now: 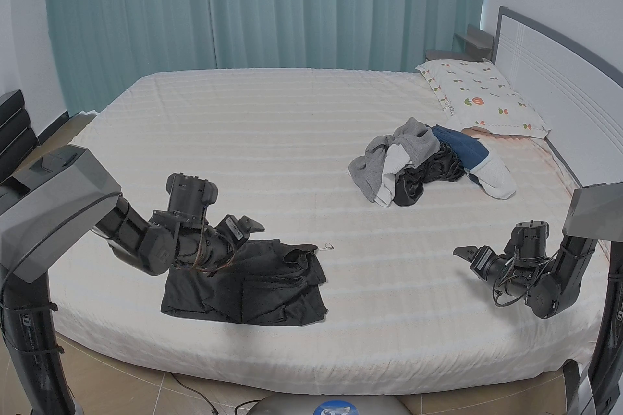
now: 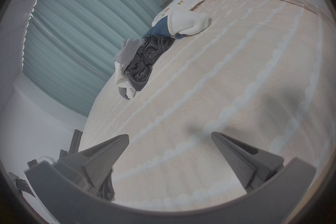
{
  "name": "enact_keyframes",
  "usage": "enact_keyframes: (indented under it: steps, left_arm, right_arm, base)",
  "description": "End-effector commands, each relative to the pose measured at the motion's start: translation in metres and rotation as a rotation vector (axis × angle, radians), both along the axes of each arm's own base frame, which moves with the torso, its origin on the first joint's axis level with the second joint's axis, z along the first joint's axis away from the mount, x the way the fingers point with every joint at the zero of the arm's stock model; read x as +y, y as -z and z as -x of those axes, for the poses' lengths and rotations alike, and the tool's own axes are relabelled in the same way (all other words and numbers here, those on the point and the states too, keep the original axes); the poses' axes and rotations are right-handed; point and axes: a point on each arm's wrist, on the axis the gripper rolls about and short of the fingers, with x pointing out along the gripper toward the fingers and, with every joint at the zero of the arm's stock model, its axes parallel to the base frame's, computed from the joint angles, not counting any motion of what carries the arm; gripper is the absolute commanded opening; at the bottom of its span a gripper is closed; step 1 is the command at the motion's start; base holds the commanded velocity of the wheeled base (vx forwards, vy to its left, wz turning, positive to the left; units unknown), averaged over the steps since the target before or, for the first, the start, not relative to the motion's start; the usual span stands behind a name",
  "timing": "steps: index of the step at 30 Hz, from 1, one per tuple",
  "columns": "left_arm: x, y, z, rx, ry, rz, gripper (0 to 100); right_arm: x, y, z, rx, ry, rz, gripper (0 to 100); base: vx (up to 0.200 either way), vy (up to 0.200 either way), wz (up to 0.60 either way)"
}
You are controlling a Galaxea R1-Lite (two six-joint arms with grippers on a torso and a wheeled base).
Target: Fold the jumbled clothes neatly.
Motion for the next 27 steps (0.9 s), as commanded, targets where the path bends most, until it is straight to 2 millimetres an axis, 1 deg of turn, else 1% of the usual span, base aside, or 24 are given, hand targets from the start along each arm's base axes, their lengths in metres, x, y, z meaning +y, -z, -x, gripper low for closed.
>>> enact_keyframes:
  steps: [1, 2, 3, 4, 6, 8, 9, 10, 11, 13, 14, 21, 27]
  left_arm:
    - [0.039, 0.025, 0.019, 0.090, -0.054, 0.091, 100]
    - [0.039, 0.026, 0.019, 0.093, -0.054, 0.094, 100]
    - [0.041, 0.026, 0.019, 0.070, -0.061, 0.121, 100]
    - [0.042, 0.025, 0.019, 0.060, -0.065, 0.125, 100]
    - [0.054, 0.021, 0.022, 0.040, -0.086, 0.142, 100]
    - [0.064, 0.025, 0.021, 0.048, -0.105, 0.148, 100]
    - [0.065, 0.025, 0.021, 0.047, -0.108, 0.148, 100]
    - [0.079, 0.027, 0.017, 0.046, -0.139, 0.159, 100]
    - [0.079, 0.027, 0.017, 0.046, -0.139, 0.159, 100]
    - [0.100, 0.028, 0.011, 0.040, -0.162, 0.189, 100]
    - [0.104, 0.028, 0.010, 0.035, -0.165, 0.198, 100]
    - [0.105, 0.028, 0.010, 0.026, -0.159, 0.205, 100]
    - [0.105, 0.028, 0.010, 0.024, -0.158, 0.206, 100]
  right_arm:
    - [0.012, -0.002, 0.008, 0.009, -0.036, -0.002, 100]
    - [0.013, -0.002, 0.008, 0.009, -0.038, -0.002, 100]
    - [0.019, -0.001, 0.010, 0.016, -0.048, -0.002, 100]
    - [0.020, -0.001, 0.010, 0.017, -0.051, -0.002, 100]
    - [0.029, -0.002, 0.013, 0.011, -0.058, -0.011, 100]
    - [0.034, -0.002, 0.014, 0.007, -0.063, -0.029, 100]
    - [0.035, -0.001, 0.015, 0.007, -0.064, -0.030, 100]
    - [0.039, 0.001, 0.018, 0.011, -0.074, -0.038, 100]
    - [0.039, 0.001, 0.018, 0.011, -0.074, -0.038, 100]
    - [0.045, 0.004, 0.018, 0.006, -0.089, -0.041, 100]
    - [0.046, 0.006, 0.018, 0.003, -0.092, -0.042, 100]
    - [0.047, 0.004, 0.015, -0.021, -0.081, -0.092, 100]
    - [0.050, 0.008, 0.013, -0.036, -0.081, -0.104, 100]
  base:
    - [0.000, 0.000, 0.00]
    - [0.000, 0.200, 0.00]
    - [0.000, 0.200, 0.00]
    - [0.000, 0.200, 0.00]
    - [0.000, 0.200, 0.00]
    - [0.000, 0.200, 0.00]
    - [0.000, 0.200, 0.00]
    - [0.000, 0.200, 0.00]
    - [0.000, 0.200, 0.00]
    - [0.000, 0.200, 0.00]
    - [0.000, 0.200, 0.00]
    - [0.000, 0.200, 0.00]
    - [0.000, 0.200, 0.00]
